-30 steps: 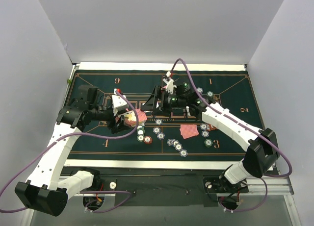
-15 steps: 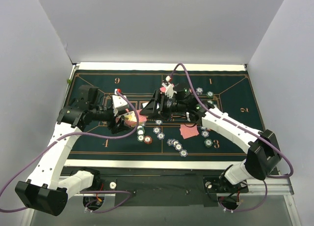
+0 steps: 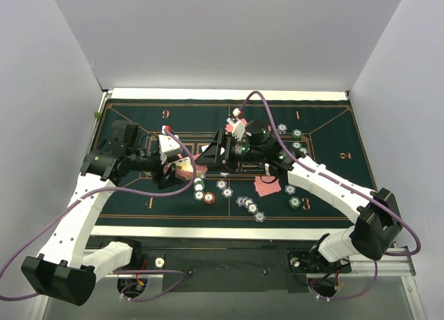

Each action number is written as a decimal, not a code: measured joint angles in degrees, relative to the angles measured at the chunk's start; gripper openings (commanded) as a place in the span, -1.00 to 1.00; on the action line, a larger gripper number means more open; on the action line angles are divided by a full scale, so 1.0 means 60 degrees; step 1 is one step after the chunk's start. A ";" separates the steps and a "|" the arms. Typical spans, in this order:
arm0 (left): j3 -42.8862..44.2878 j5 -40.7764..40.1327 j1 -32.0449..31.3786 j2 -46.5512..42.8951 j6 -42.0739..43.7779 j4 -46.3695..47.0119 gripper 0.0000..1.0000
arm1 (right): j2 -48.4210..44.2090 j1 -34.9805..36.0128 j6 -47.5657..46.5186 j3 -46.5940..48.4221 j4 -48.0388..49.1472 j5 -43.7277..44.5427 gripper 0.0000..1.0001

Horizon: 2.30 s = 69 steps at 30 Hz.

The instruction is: Distribute texas hold em gaming equipment

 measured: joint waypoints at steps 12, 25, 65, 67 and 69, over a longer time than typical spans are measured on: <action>0.0000 0.0000 0.0000 0.0000 0.0000 -0.0004 -0.17 | 0.0004 0.0058 0.0361 -0.0594 0.0586 0.0098 -0.10; 0.0000 -0.0044 0.0000 0.0062 -0.0007 0.0000 -0.17 | -0.0233 -0.0510 0.0812 -0.1173 0.1417 0.0029 -0.32; 0.0000 0.0000 -0.0004 0.0197 -0.0175 0.0040 -0.17 | -0.0561 0.0044 0.0572 -0.0885 0.0641 0.0681 -0.67; 0.0000 0.0000 -0.0004 0.0197 -0.0175 0.0040 -0.17 | -0.0576 0.0022 0.0601 -0.0907 0.0670 0.0681 -0.69; 0.0004 0.0000 -0.0011 0.0197 -0.0175 0.0044 -0.17 | -0.0623 -0.0015 0.0659 -0.0962 0.0681 0.0678 -0.70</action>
